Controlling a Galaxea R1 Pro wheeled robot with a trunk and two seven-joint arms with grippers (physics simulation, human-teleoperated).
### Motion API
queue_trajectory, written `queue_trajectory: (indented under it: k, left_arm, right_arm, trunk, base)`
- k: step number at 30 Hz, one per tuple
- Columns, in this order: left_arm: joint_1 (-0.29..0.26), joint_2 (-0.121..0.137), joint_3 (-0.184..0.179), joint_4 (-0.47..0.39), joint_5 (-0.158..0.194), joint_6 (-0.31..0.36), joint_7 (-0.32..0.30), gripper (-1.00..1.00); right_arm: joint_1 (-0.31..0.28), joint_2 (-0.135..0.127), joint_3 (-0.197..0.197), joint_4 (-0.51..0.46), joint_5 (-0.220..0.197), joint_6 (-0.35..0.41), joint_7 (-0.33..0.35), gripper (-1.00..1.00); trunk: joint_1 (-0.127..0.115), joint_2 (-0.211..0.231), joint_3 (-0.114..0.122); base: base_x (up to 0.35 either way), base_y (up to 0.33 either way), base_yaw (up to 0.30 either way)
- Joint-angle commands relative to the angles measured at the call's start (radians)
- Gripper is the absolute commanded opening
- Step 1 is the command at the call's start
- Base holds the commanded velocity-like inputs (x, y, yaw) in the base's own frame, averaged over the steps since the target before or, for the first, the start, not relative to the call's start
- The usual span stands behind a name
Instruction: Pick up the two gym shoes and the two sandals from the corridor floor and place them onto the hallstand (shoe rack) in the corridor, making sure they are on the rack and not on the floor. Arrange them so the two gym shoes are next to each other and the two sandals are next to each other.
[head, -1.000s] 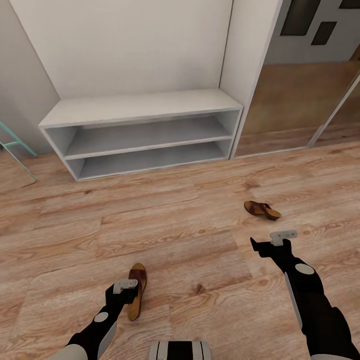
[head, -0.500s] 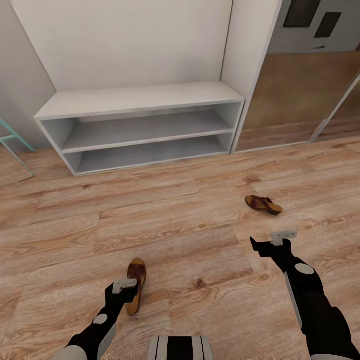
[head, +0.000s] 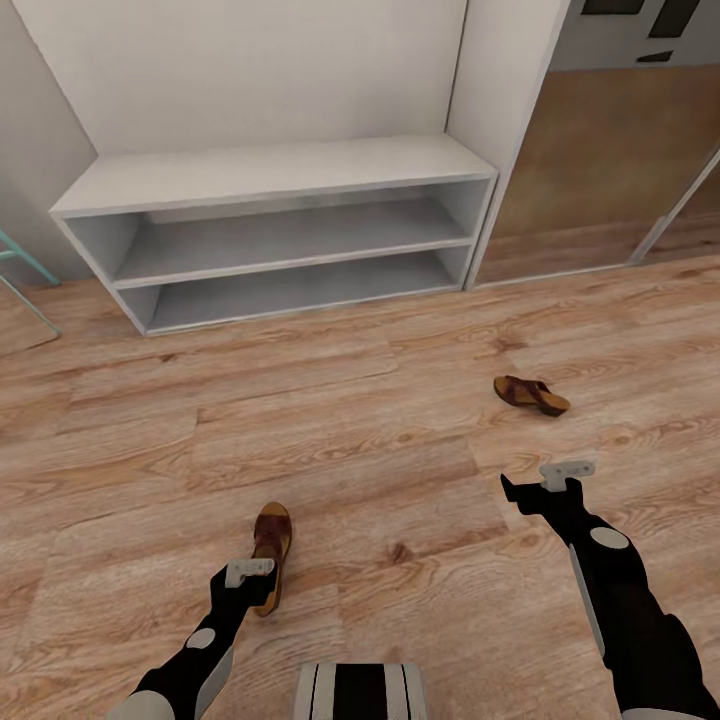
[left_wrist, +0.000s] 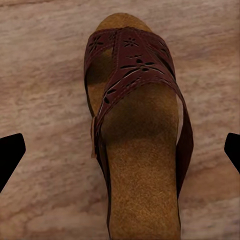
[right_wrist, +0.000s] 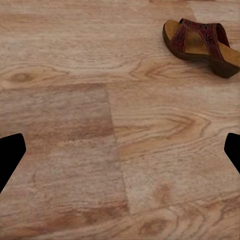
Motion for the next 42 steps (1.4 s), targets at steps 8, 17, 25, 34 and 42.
queue_trajectory:
  k: [8,17,25,34,42]
  left_arm:
    - [0.0,0.001,0.006,0.001,-0.006,-0.003,0.0,1.0]
    - [0.001,0.001,0.005,0.001,-0.006,-0.003,0.0,1.0]
    - [0.001,0.001,0.006,0.006,-0.007,-0.005,0.0,1.0]
    - [0.002,0.001,0.006,0.008,-0.007,-0.008,0.003,1.0]
    - [0.011,0.003,0.006,0.006,-0.006,-0.008,0.005,1.0]
  right_arm:
    - [-0.001,0.0,-0.002,-0.001,0.01,0.004,0.009,1.0]
    - [-0.001,0.0,-0.002,-0.002,0.01,0.004,0.009,1.0]
    - [-0.001,0.0,-0.002,-0.003,0.01,0.004,0.009,1.0]
    - [-0.001,0.0,-0.002,-0.003,0.01,0.004,0.009,1.0]
    - [-0.001,0.0,-0.002,-0.003,0.01,0.004,0.009,1.0]
  trunk:
    - [0.0,0.0,-0.001]
    - [0.001,-0.001,-0.009]
    - [0.004,-0.003,-0.043]
    - [0.007,-0.004,-0.078]
    - [0.009,-0.005,-0.095]
  base:
    - [0.0,0.0,-0.188]
    - [0.0,0.0,-0.096]
    - [0.0,0.0,-0.006]
    - [0.0,0.0,0.0]
    - [0.0,0.0,0.0]
